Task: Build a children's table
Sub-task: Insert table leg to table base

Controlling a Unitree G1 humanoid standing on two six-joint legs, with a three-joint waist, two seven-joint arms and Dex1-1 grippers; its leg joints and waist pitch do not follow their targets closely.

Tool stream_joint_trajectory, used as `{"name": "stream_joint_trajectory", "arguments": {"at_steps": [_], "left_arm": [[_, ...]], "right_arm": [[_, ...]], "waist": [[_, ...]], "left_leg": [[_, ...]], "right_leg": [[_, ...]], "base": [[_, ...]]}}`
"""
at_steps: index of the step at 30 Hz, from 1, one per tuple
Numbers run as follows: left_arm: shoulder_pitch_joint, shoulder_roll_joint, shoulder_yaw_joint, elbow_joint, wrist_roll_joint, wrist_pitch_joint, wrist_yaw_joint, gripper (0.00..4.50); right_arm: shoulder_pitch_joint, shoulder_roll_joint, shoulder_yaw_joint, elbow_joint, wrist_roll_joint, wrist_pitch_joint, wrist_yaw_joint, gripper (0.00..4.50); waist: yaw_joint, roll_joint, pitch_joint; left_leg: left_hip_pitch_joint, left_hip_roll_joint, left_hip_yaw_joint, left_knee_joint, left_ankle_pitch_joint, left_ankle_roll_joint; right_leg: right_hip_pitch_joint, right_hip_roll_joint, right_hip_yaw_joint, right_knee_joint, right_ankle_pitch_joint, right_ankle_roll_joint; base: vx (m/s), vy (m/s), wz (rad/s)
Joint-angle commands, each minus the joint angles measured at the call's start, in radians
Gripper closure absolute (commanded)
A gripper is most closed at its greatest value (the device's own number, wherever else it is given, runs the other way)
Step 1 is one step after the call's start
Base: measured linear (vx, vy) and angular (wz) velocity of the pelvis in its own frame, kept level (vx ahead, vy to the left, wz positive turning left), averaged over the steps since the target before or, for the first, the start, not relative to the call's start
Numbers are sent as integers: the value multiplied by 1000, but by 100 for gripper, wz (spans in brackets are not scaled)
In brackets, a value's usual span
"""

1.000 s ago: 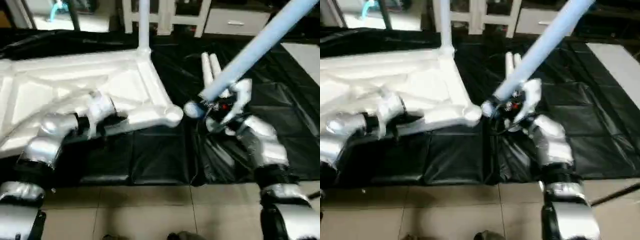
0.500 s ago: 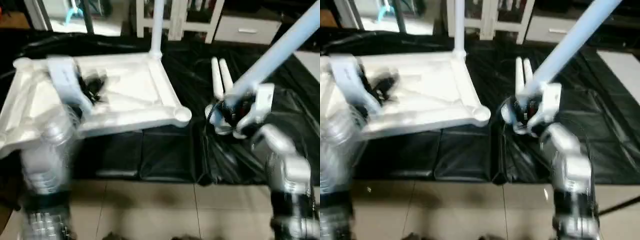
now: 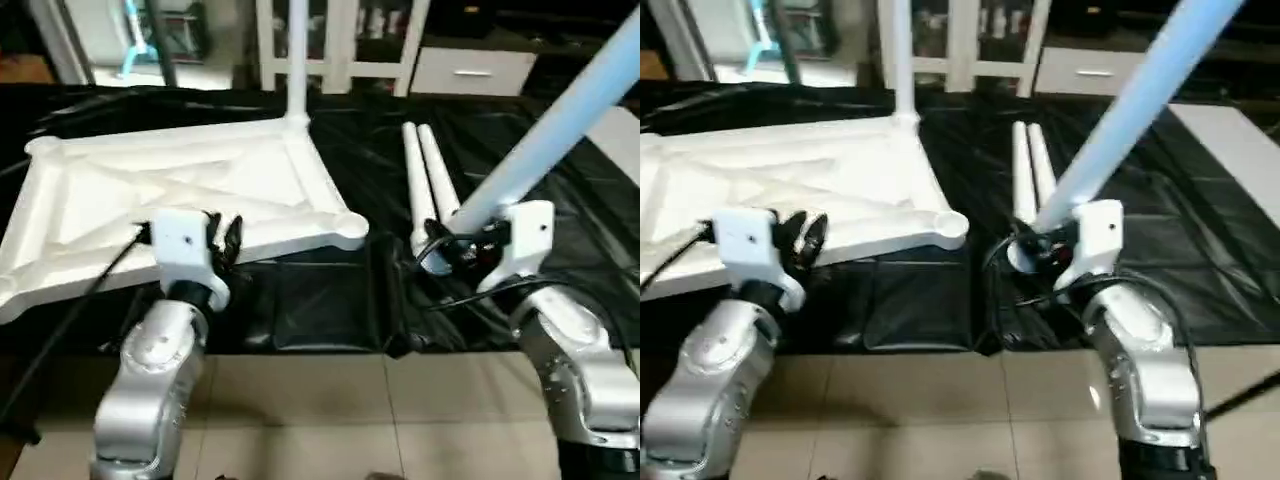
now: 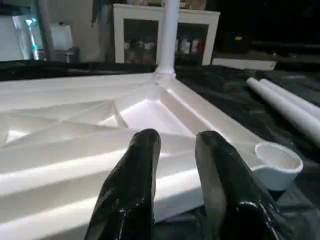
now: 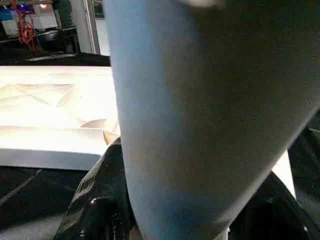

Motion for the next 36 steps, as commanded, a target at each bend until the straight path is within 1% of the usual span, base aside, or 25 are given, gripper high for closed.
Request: {"name": "stream_joint_trajectory", "arguments": {"at_steps": [1,2,3,5,9,10,11,13,15,16,18,22,24,25,26,27,28,29,30,31,32,33,34,35,36], "left_arm": [[15,-8,-12,-28,11,-5,17,308],[23,-10,-19,-32,9,3,18,308],[23,-10,-19,-32,9,3,18,308],[33,-12,-25,-39,15,27,26,308],[34,-4,-11,-36,29,29,34,308],[33,-4,-7,-35,27,28,31,308],[33,1,-5,-30,30,22,27,308],[30,10,-13,-26,40,22,24,308],[30,14,-22,-28,44,23,19,308],[28,17,-31,-33,46,27,14,308],[25,15,-35,-34,42,31,8,308],[11,-1,-15,-6,40,26,28,308],[10,0,-18,-8,41,26,27,308],[11,0,-21,-10,43,26,26,308],[13,-1,-24,-12,44,26,25,308],[15,-1,-25,-12,43,26,25,308],[17,-2,-26,-13,42,25,25,308],[17,-3,-25,-13,42,25,24,308],[18,-7,-22,-13,42,24,26,308],[17,-13,-20,-11,42,22,30,308],[17,-15,-19,-11,42,20,32,308],[18,-17,-19,-10,42,18,33,308],[17,-19,-18,-8,41,15,34,308],[17,-18,-20,-7,38,14,30,308],[16,-18,-21,-7,35,13,25,308]], "right_arm": [[-19,-3,5,6,-9,-21,-6,262],[-23,-10,21,18,-23,-39,-5,262],[-23,-10,21,18,-23,-39,-5,262],[-13,-20,42,23,-25,-56,-1,262],[15,-15,46,21,-22,-75,18,262],[18,-13,47,21,-21,-77,19,262],[26,-10,51,20,-25,-80,22,262],[40,-8,48,7,-23,-73,16,262],[45,-8,44,-1,-19,-66,12,262],[50,-10,43,-7,-14,-65,9,262],[61,-22,56,-12,-16,-72,14,262],[58,-43,67,-8,-12,-75,49,262],[55,-48,68,-10,-6,-68,59,262],[54,-51,69,-9,-3,-65,63,262],[49,-54,70,-6,-3,-63,66,262],[44,-56,72,-4,-4,-63,67,262],[41,-60,77,-2,-8,-65,70,262],[37,-65,82,0,-12,-71,72,262],[29,-59,70,7,1,-65,64,262],[19,-53,53,19,13,-60,51,262],[15,-59,53,26,4,-68,50,262],[13,-68,56,34,-7,-81,55,262],[11,-74,57,42,-15,-93,61,262],[9,-75,53,44,-16,-96,59,262],[7,-75,48,45,-15,-98,57,262]], "waist": [[-3,-4,-52],[-8,-2,-51],[-8,-2,-51],[-20,3,-45],[-33,2,-42],[-34,5,-49],[-34,18,-52],[-41,25,-65],[-46,23,-67],[-45,24,-78],[-39,25,-85],[-37,38,-86],[-42,39,-91],[-33,13,-91],[-19,5,-94],[-25,34,-101],[-52,66,-100],[-91,72,-103],[-137,63,-115],[-116,32,-90],[-110,28,-89],[-104,-5,-90],[-68,-71,-82],[-34,-75,-104],[-33,-77,-97]], "left_leg": [[15,-18,5,-59,-312,3],[31,-20,4,-61,-386,10],[31,-20,4,-61,-386,10],[74,-25,4,-63,-499,48],[81,-24,-3,-74,-525,61],[62,-26,-6,-82,-486,68],[61,-28,-6,-83,-469,70],[75,-23,-2,-92,-405,91],[69,-24,0,-93,-372,104],[55,-38,7,-83,-284,121],[44,-55,12,-72,-208,139],[61,-61,4,-74,-134,172],[83,-58,-7,-75,-87,204],[18,-98,-18,-47,-44,278],[-61,-146,-29,-2,3,414],[-63,-137,-54,12,126,490],[53,-108,-123,-9,275,564],[165,-70,-207,-9,334,657],[289,64,-289,-17,447,693],[225,85,-271,-40,473,592],[206,69,-243,-52,418,548],[183,-3,-179,-55,288,472],[66,-171,-85,18,20,391],[-7,-218,-69,158,-166,318],[-31,-196,-85,184,-135,270]], "right_leg": [[33,-62,37,-128,-514,-13],[32,-54,27,-135,-576,-11],[32,-54,27,-135,-576,-11],[35,-39,2,-154,-628,-50],[58,-45,-9,-158,-625,-78],[89,-54,-1,-153,-588,-91],[94,-55,3,-149,-566,-103],[105,-53,10,-135,-413,-192],[115,-50,12,-129,-345,-228],[144,-49,24,-124,-255,-261],[168,-41,38,-120,-170,-283],[180,-25,40,-103,-30,-294],[176,-16,32,-87,38,-278],[224,-20,28,-103,94,-252],[281,-44,34,-125,142,-196],[281,-52,7,-130,115,-143],[199,9,-66,-87,60,-74],[86,28,-96,-19,-72,-31],[-48,-30,-55,68,-306,38],[-76,-79,-21,109,-193,68],[-82,-86,-9,113,-126,70],[-73,-99,21,46,35,9],[75,-96,108,-70,-52,11],[186,-156,217,-99,-132,-122],[195,-159,207,-87,-123,-156]], "base": [[0,0,0],[0,0,0],[0,0,0],[0,0,0],[16,10,-5],[66,40,-20],[87,38,-17],[83,29,-4],[92,25,-1],[99,24,-2],[124,23,4],[128,24,10],[136,28,14],[134,29,18],[119,46,43],[110,76,73],[110,76,73],[182,-27,65],[167,-171,24],[167,-171,24],[83,-139,-3],[127,-103,-4],[127,-103,-4],[165,-82,11],[144,-49,13]]}}
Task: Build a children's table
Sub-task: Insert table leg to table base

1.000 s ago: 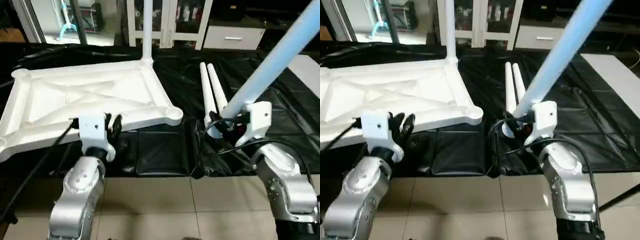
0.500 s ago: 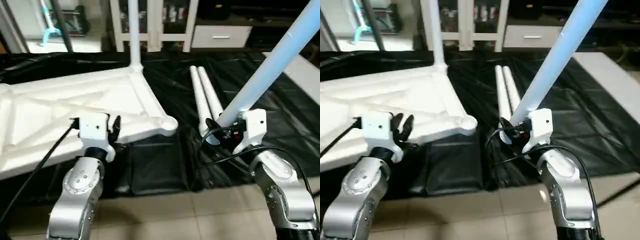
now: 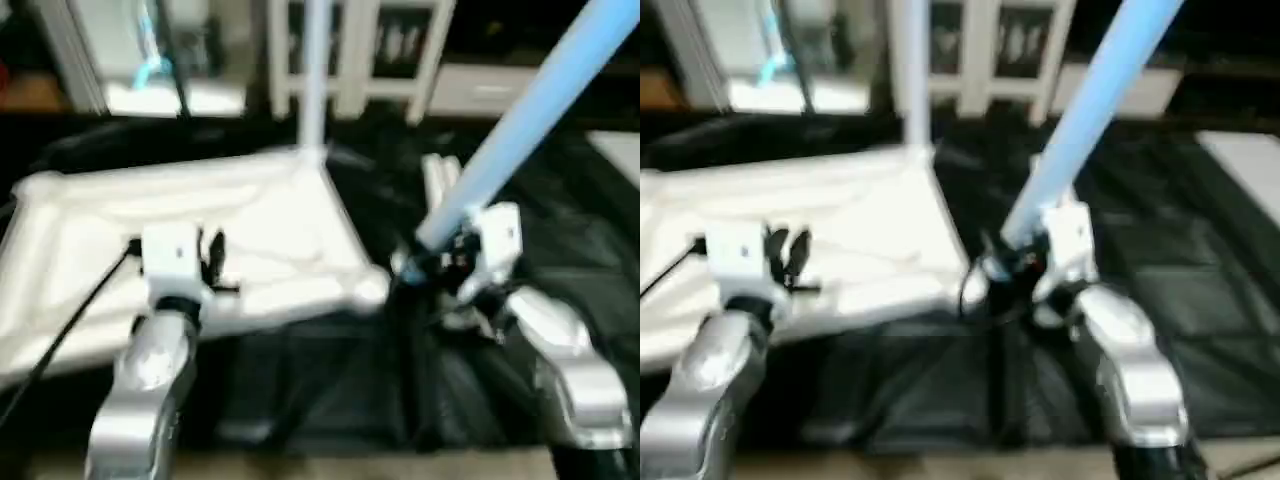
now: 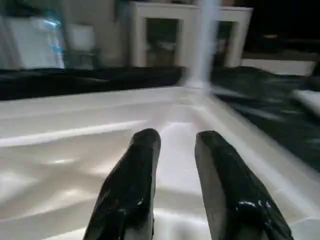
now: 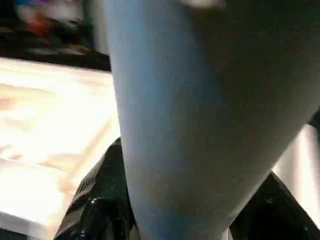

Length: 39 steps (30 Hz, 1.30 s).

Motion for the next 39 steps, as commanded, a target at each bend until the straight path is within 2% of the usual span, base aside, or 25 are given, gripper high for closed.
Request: {"name": "stream_joint_trajectory", "arguments": {"at_steps": [1,2,3,4,5,6,7,8,9,11,12,13,14,16,17,18,19,21,29,31,33,35,37,38,39], "left_arm": [[-6,14,11,-10,-13,-7,-12,308],[-8,20,-1,-5,-25,-1,-37,308],[-9,26,-7,-1,-32,-4,-54,308],[-10,34,-12,2,-40,-7,-73,308],[-10,36,-13,3,-41,-8,-78,308],[-7,48,-14,6,-50,-20,-108,308],[-4,58,-14,9,-64,-18,-136,308],[-2,80,-23,10,-85,-12,-187,281],[2,122,-38,0,-153,17,-297,274],[2,144,-46,-5,-176,27,-343,274],[-4,210,-76,-2,-186,25,-434,269],[-7,222,-81,1,-186,22,-451,269],[-22,282,-102,29,-188,15,-533,255],[-57,341,-109,90,-203,13,-639,231],[-66,352,-109,105,-207,13,-662,232],[-92,384,-114,149,-207,5,-719,224],[-126,424,-123,207,-209,4,-796,208],[-162,455,-126,264,-207,1,-849,188],[-308,541,-149,470,-173,-64,-965,148],[-345,522,-153,527,-166,-76,-977,148],[-364,501,-156,555,-167,-72,-981,148],[-369,476,-144,543,-211,-25,-995,148],[-365,464,-133,517,-256,15,-1015,148],[-361,462,-130,500,-291,43,-1035,148],[-361,446,-129,495,-305,52,-1028,148]], "right_arm": [[-28,11,-15,-14,5,-15,-6,262],[-32,8,-23,-12,11,-15,-8,262],[-33,6,-26,-11,13,-14,-9,262],[-32,7,-31,-11,18,-11,-10,262],[-32,7,-31,-11,20,-9,-10,262],[-28,8,-38,-13,33,0,-9,262],[-24,10,-43,-19,52,12,-5,262],[-20,11,-49,-27,75,15,8,262],[-14,7,-50,-41,106,20,38,262],[-12,4,-47,-47,113,21,51,262],[-15,-1,-42,-45,107,14,65,262],[-16,-2,-41,-43,105,13,66,262],[-25,-7,-38,-29,96,0,77,262],[-46,-7,-37,-3,99,-20,96,262],[-52,-6,-37,4,101,-25,100,262],[-67,9,-45,24,123,-49,122,262],[-87,20,-49,56,142,-94,157,262],[-111,2,-34,92,148,-87,192,262],[-218,-68,7,217,181,-31,367,262],[-226,-89,22,248,175,-45,423,262],[-224,-94,33,260,172,-57,438,262],[-224,-90,44,267,173,-51,434,262],[-228,-87,54,277,161,-58,434,262],[-234,-85,58,292,150,-70,435,262],[-252,-83,57,330,131,-95,429,262]], "waist": [[38,-34,-48],[34,-22,-31],[35,-1,-35],[37,30,-28],[47,55,-24],[23,94,-15],[6,109,-26],[14,108,-50],[14,100,-53],[30,79,-45],[43,62,-46],[64,59,-37],[63,59,-33],[43,78,-16],[36,79,-13],[31,93,-12],[26,88,-9],[22,89,-9],[5,101,5],[4,74,6],[9,78,11],[5,86,10],[-6,84,-3],[-7,74,-8],[-4,76,-3]], "left_leg": [[-164,-32,10,52,148,10],[-153,-11,2,24,255,-34],[-157,14,-10,-4,329,-51],[-157,40,-14,-81,425,-56],[-141,67,-20,-121,410,-36],[-141,160,-61,-184,331,27],[-128,208,-97,-194,344,107],[-89,209,-104,-173,475,189],[-89,195,-101,-170,520,197],[-125,160,-59,-167,432,143],[-163,126,-19,-165,303,86],[-154,122,6,-167,166,35],[-145,127,12,-172,108,17],[-130,147,9,-206,-130,-78],[-127,150,4,-216,-205,-112],[-114,147,-2,-220,-357,-186],[-99,137,1,-215,-466,-226],[-110,134,-6,-215,-475,-237],[-130,135,-10,-246,-477,-242],[-119,132,-2,-229,-466,-211],[-119,134,-2,-211,-417,-189],[-129,143,-10,-226,-415,-197],[-130,144,-9,-251,-466,-231],[-130,142,-6,-250,-451,-225],[-130,137,3,-243,-423,-214]], "right_leg": [[192,-118,146,-160,211,-160],[156,-135,101,-171,435,-171],[144,-143,82,-168,496,-191],[121,-107,14,-184,406,-183],[108,-95,-2,-195,317,-155],[117,-54,-38,-145,214,-90],[88,-35,-44,-84,185,-81],[53,-61,-24,-74,180,-69],[50,-65,-19,-84,204,-64],[69,-115,5,-128,259,-94],[110,-143,6,-144,322,-119],[103,-149,2,-168,237,-120],[96,-142,1,-174,167,-129],[74,-100,-13,-177,-163,-152],[69,-94,-13,-174,-221,-147],[55,-98,-11,-176,-307,-131],[33,-105,-5,-190,-384,-113],[45,-120,-2,-197,-415,-99],[46,-111,-16,-181,-243,-117],[38,-130,-10,-195,-333,-129],[36,-153,-3,-207,-407,-137],[45,-141,-10,-197,-369,-138],[46,-112,-24,-169,-204,-152],[46,-113,-24,-168,-179,-158],[38,-123,-20,-172,-165,-174]], "base": [[144,-49,13],[109,-42,1],[94,-10,-11],[94,-10,-11],[88,30,-8],[78,65,-11],[78,65,-11],[58,61,-14],[0,0,0],[0,0,0],[-58,33,-11],[-58,33,-11],[-62,20,-3],[-60,23,-4],[-79,38,-12],[-98,40,-8],[-98,40,-8],[-85,45,-11],[-51,54,-19],[-26,51,-12],[0,0,0],[-1,20,-10],[4,44,-22],[10,36,-19],[0,0,0]]}}
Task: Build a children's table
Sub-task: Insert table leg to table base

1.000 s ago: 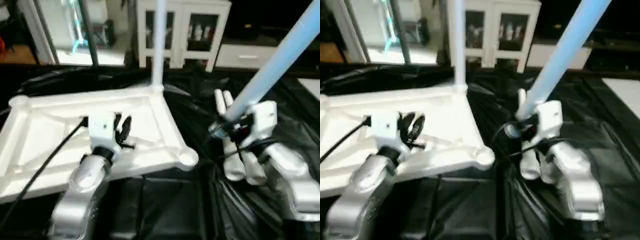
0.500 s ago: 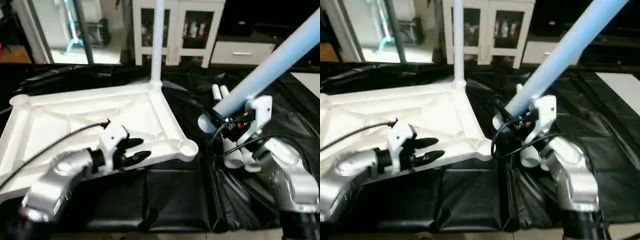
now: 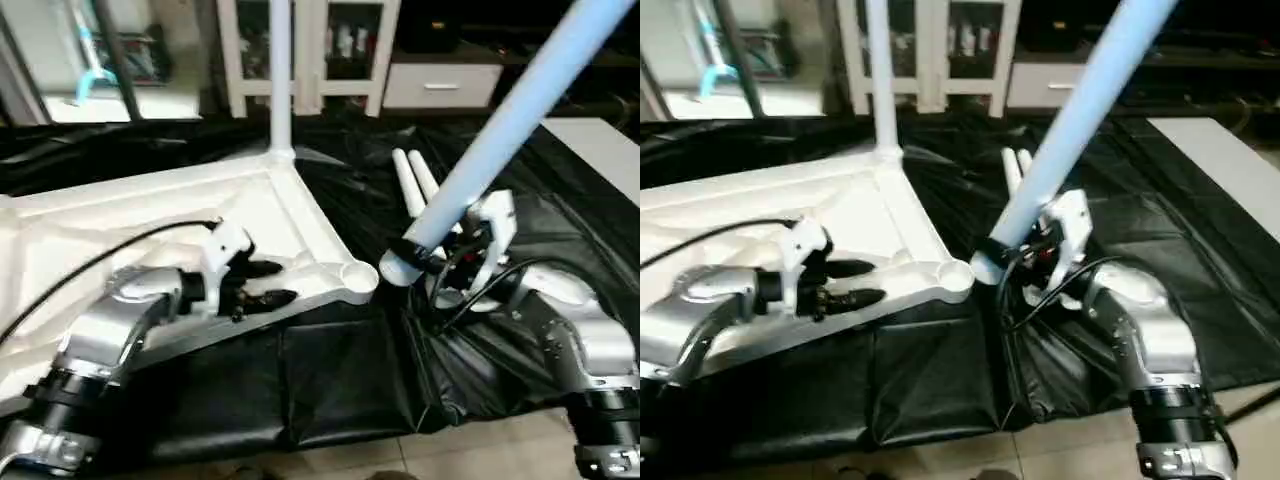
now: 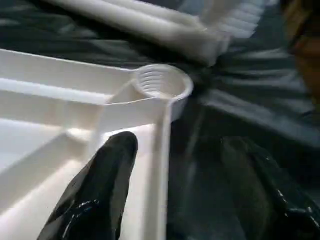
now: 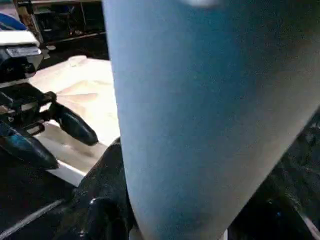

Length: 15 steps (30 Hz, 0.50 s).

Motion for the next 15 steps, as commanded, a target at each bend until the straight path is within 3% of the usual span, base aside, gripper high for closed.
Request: {"name": "stream_joint_trajectory", "arguments": {"at_steps": [1,3,5,6,7,9,10,11,12,13,15], "left_arm": [[-6,-12,-2,-36,-21,15,-3,148],[-7,-12,-13,-22,9,-7,15,148],[-15,-14,-20,-7,41,-16,38,148],[-21,-11,-35,9,89,-40,61,148],[-17,-1,-49,10,123,-48,75,148],[3,11,-54,-15,140,-27,118,148],[10,9,-48,-23,136,-20,132,148],[10,9,-48,-23,136,-20,132,148],[31,-29,-1,-54,99,18,189,148],[39,-43,14,-66,83,35,205,148],[52,-54,22,-86,72,43,208,148]], "right_arm": [[-37,-5,-7,35,-22,-35,-8,262],[-44,-7,-9,42,-26,-32,-11,262],[-50,-12,-6,41,-29,-30,-6,262],[-55,-18,-1,36,-31,-30,6,262],[-52,-22,4,34,-36,-38,5,262],[-38,-23,8,30,-47,-52,-10,262],[-34,-21,9,29,-49,-55,-14,262],[-34,-21,9,29,-49,-55,-14,262],[-19,-15,7,19,-52,-57,-28,262],[-13,-12,4,13,-51,-53,-34,262],[-4,-8,1,2,-49,-47,-37,262]], "waist": [[-1,-1,-59],[9,-12,-56],[19,3,-51],[15,2,-55],[14,-3,-66],[16,1,-68],[20,7,-76],[25,3,-80],[28,9,-87],[33,7,-90],[41,1,-95]], "left_leg": [[33,118,-69,-110,-611,-138],[32,119,-58,-91,-534,-85],[31,127,-58,-93,-479,-60],[26,132,-56,-107,-452,-52],[31,136,-53,-110,-417,-36],[35,136,-43,-108,-376,-8],[36,133,-35,-100,-341,0],[31,133,-31,-95,-276,23],[28,134,-30,-90,-229,35],[30,137,-27,-83,-130,68],[31,133,-20,-71,-38,130]], "right_leg": [[9,-122,62,-87,-257,-172],[8,-139,73,-106,-353,-162],[7,-135,77,-107,-350,-155],[10,-115,71,-95,-265,-161],[12,-106,66,-83,-163,-180],[9,-106,66,-79,-92,-207],[13,-110,67,-79,-53,-225],[22,-115,68,-76,14,-241],[27,-116,67,-66,69,-252],[28,-113,62,-56,193,-273],[28,-112,61,-48,288,-291]], "base": [[0,0,0],[0,0,0],[0,0,0],[0,0,0],[0,0,0],[29,-6,-1],[59,-13,-2],[76,-14,-3],[86,-12,-5],[86,-12,-5],[76,-8,-2]]}}
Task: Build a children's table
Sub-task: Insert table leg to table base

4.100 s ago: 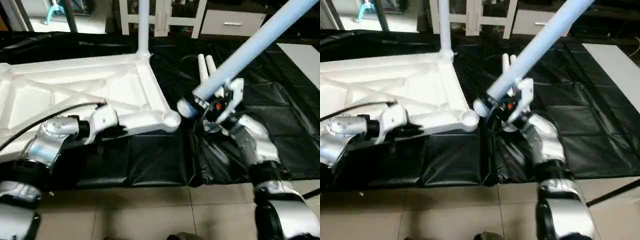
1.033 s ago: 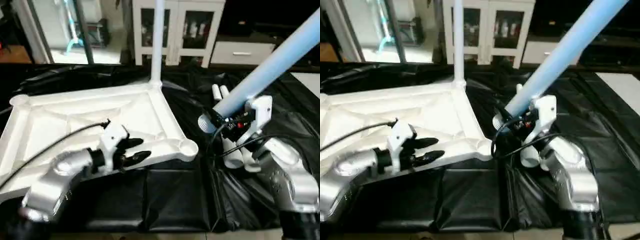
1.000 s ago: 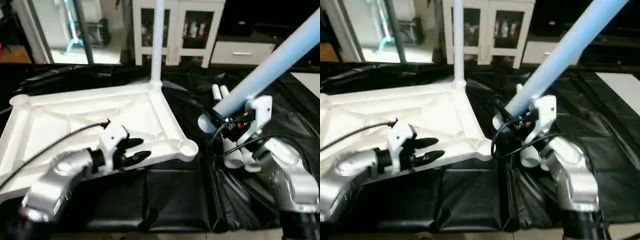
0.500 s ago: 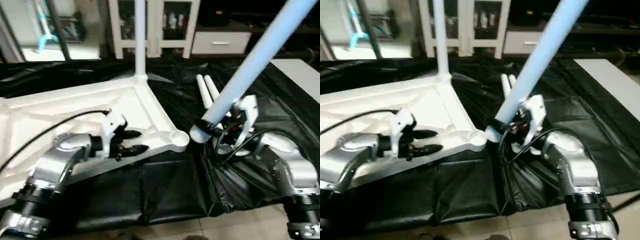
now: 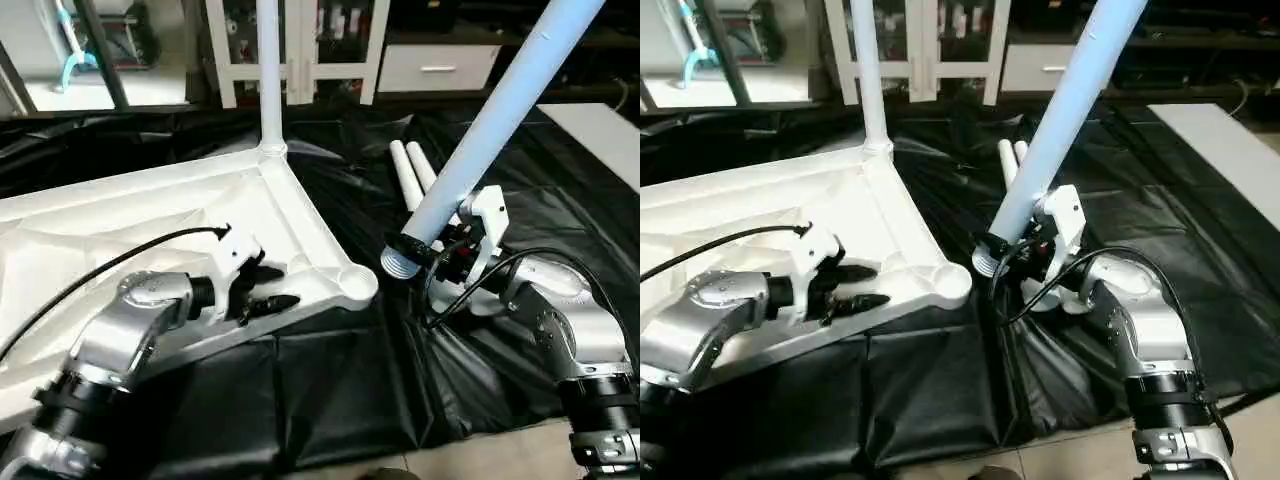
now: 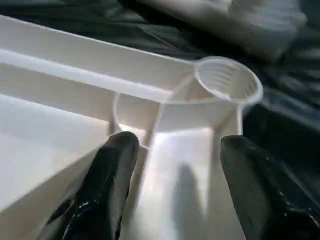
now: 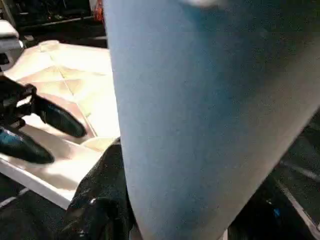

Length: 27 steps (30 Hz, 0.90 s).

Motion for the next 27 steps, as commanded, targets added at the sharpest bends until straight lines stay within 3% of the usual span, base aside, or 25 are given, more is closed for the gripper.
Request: {"name": "stream_joint_trajectory", "arguments": {"at_steps": [1,2,4,7,11,14,22,27], "left_arm": [[21,8,3,-42,-11,12,-11,148],[23,10,1,-45,-11,11,-16,148],[35,28,-17,-66,-16,15,-60,148],[38,63,-32,-91,-35,42,-110,148],[48,106,-51,-128,-52,93,-154,148],[44,118,-67,-107,-16,74,-153,148],[24,143,-85,-102,1,72,-168,148],[29,176,-139,-102,93,18,-149,148]], "right_arm": [[6,-6,-3,-39,-5,1,-4,262],[7,-6,-2,-41,-5,2,-4,262],[5,-7,2,-36,-9,-4,3,262],[-12,-14,0,-13,-12,-12,4,262],[-10,-19,-1,-25,-8,-5,-1,262],[2,-19,3,-36,-9,-4,0,262],[-2,-26,12,-35,-15,-5,7,262],[-9,-29,16,-33,-22,-13,7,262]], "waist": [[6,4,-99],[6,-1,-100],[8,4,-96],[9,5,-90],[11,7,-88],[15,8,-87],[20,9,-90],[19,10,-91]], "left_leg": [[33,123,-49,-64,4,127],[34,123,-48,-62,19,141],[33,128,-49,-63,35,165],[40,128,-48,-70,-22,139],[44,126,-45,-72,-42,108],[43,124,-43,-71,-48,95],[43,122,-44,-67,-17,104],[43,124,-45,-66,-15,106]], "right_leg": [[46,-102,55,-37,267,-295],[45,-101,55,-37,274,-295],[40,-96,50,-35,240,-287],[37,-92,50,-40,144,-282],[35,-91,51,-40,125,-284],[37,-92,53,-43,124,-277],[38,-91,52,-38,166,-279],[39,-91,52,-40,161,-270]], "base": [[67,-6,0],[0,0,0],[0,0,0],[0,0,0],[0,0,0],[0,0,0],[0,0,0],[0,0,0]]}}
